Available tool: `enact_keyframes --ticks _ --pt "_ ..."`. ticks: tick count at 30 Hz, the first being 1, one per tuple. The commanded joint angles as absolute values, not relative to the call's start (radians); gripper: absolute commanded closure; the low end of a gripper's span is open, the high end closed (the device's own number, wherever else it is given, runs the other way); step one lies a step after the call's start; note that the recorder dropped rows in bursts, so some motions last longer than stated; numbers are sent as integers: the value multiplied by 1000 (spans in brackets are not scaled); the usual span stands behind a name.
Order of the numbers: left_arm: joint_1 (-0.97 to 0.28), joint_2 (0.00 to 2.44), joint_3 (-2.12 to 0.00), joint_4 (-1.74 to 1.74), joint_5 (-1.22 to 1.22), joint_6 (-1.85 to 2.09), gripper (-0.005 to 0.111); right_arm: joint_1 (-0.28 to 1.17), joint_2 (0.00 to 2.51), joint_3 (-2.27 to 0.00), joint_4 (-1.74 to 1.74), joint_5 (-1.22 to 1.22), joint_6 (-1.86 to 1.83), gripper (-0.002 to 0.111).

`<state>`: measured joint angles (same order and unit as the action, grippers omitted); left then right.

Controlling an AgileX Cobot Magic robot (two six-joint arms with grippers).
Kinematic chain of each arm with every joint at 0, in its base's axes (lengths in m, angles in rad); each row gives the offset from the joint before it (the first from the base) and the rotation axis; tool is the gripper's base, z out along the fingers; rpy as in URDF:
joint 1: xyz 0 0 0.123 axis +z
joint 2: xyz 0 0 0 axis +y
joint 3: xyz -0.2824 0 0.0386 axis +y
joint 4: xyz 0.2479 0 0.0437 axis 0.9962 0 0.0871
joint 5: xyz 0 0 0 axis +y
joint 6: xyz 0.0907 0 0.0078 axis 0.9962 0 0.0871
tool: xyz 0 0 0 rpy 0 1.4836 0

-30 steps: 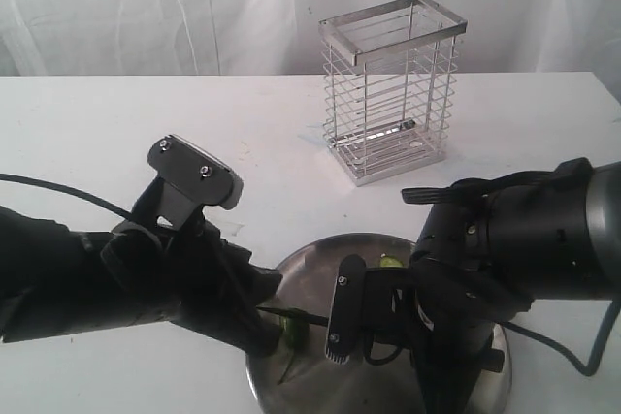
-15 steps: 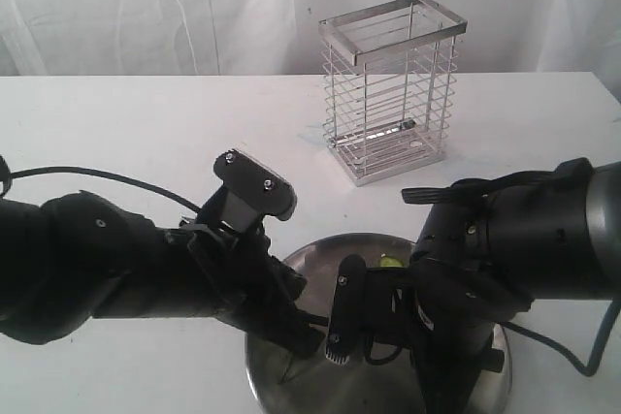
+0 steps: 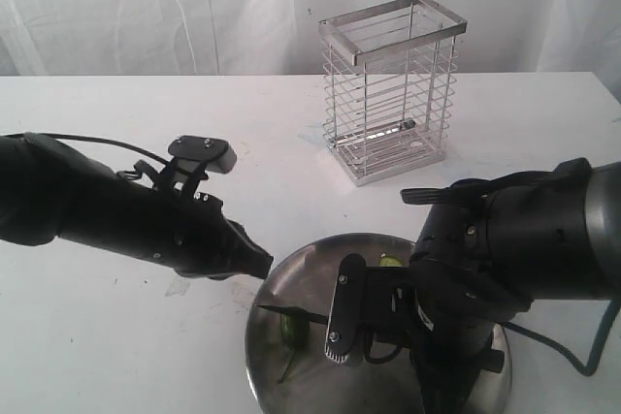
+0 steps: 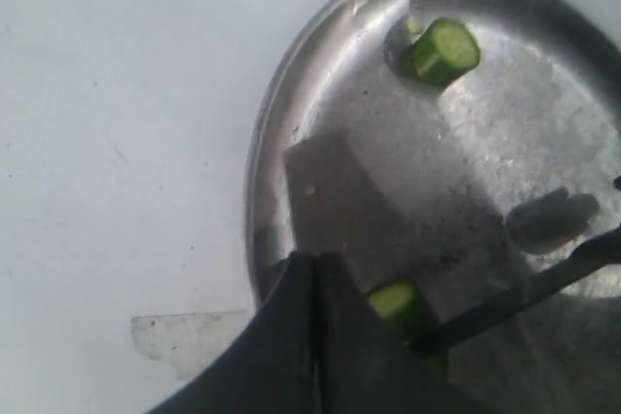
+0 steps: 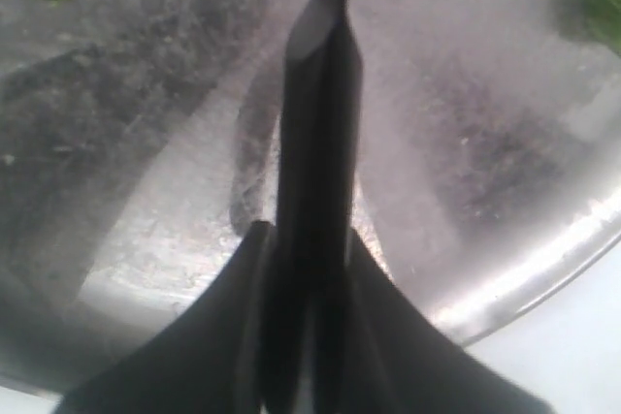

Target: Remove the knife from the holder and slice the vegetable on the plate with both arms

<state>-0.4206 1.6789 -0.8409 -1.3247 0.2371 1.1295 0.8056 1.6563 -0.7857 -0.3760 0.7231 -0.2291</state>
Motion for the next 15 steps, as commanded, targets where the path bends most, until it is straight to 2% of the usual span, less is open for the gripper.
enact_keyframes --ticks 1,15 --pt "-401 1681 -868 -1375 312 1151 107 807 1655 -791 -375 726 -238 108" --pt "-401 1781 -872 -1456 475 1231 107 807 1655 -791 -375 726 -238 108"
